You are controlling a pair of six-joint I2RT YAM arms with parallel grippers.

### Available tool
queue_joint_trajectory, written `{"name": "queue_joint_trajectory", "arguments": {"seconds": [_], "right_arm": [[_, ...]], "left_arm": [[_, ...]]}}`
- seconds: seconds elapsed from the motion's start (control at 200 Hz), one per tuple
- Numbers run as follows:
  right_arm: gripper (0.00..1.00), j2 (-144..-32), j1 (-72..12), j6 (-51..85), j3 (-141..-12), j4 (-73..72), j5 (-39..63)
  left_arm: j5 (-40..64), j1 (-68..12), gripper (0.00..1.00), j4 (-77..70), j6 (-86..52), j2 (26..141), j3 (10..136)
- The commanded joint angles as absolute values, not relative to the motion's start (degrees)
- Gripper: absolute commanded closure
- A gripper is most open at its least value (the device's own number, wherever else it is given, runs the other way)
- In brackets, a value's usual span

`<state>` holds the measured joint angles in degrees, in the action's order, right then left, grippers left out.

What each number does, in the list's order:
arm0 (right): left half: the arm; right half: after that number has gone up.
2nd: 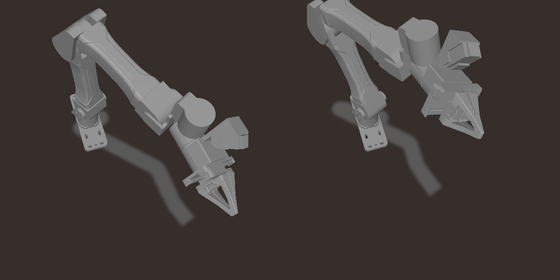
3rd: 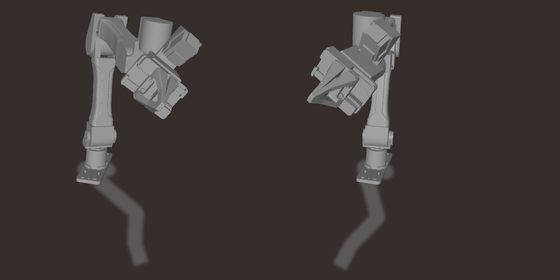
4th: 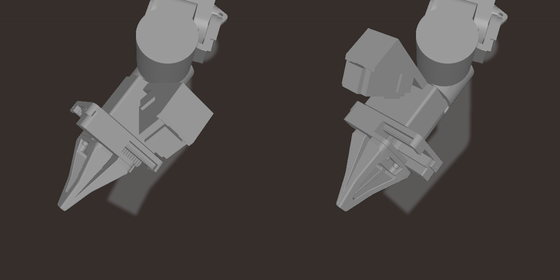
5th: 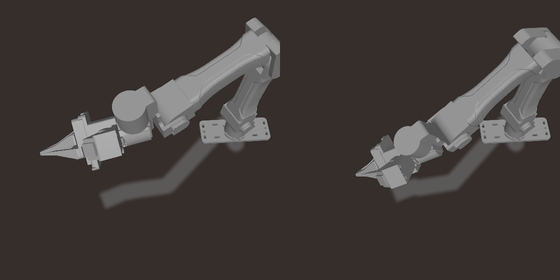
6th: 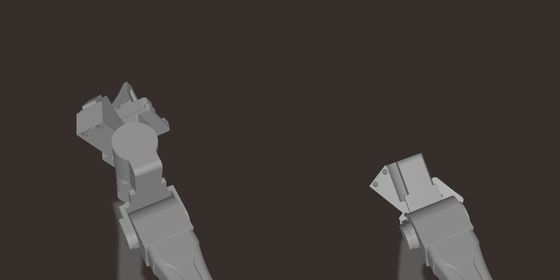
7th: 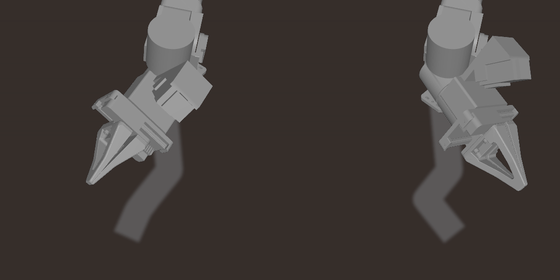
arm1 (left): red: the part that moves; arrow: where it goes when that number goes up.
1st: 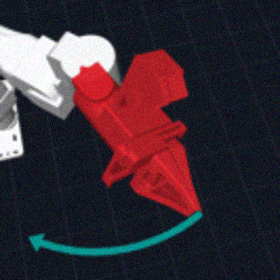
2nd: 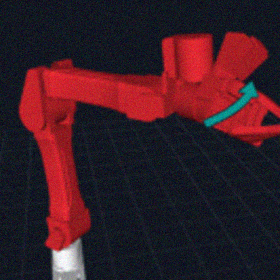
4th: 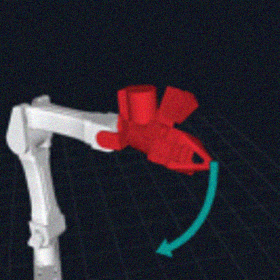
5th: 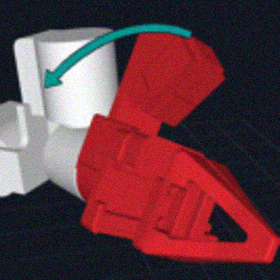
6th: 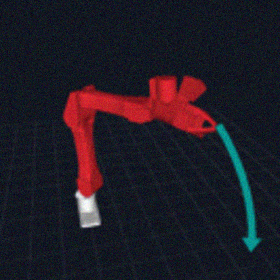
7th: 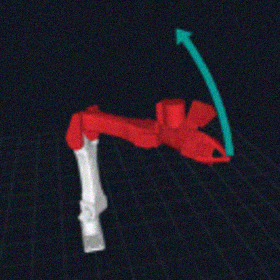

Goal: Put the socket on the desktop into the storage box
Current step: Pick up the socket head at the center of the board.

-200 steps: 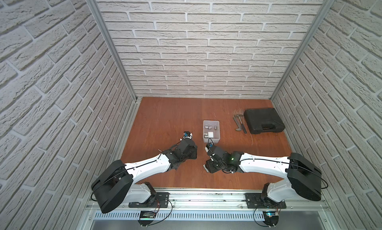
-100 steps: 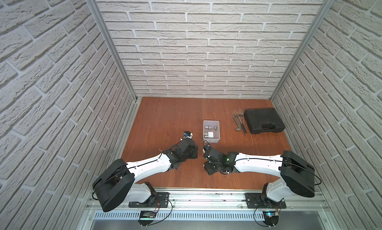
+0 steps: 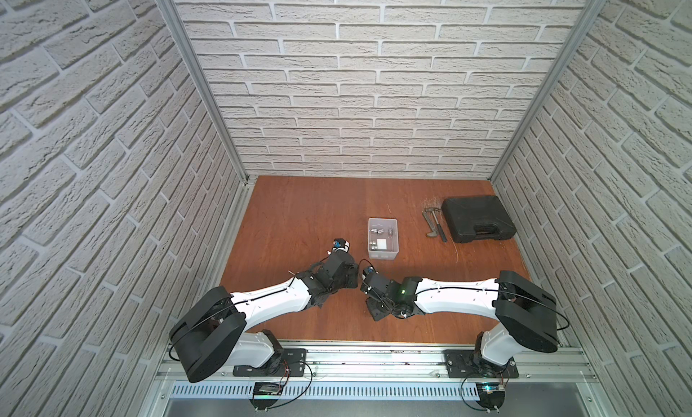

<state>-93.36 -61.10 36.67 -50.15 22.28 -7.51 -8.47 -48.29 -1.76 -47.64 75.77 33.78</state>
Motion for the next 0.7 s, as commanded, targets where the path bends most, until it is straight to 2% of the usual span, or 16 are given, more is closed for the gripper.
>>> {"name": "queue_joint_trajectory", "arguments": {"seconds": [0.0, 0.425, 0.695], "right_arm": [[0.66, -94.1, -61.5, 37.2, -50.9, 22.9, -9.2], [0.73, -95.8, -61.4, 38.0, -51.2, 24.7, -12.0], [0.87, -94.7, -61.3, 38.3, -50.6, 25.2, -13.8]], "left_arm": [[-8.4, -48.5, 0.64, -3.9, -47.4, 76.4, 34.6], [-9.4, -48.3, 0.65, -3.3, -47.6, 76.7, 34.5], [-9.4, -48.4, 0.65, -3.1, -47.7, 77.0, 34.6]]}}
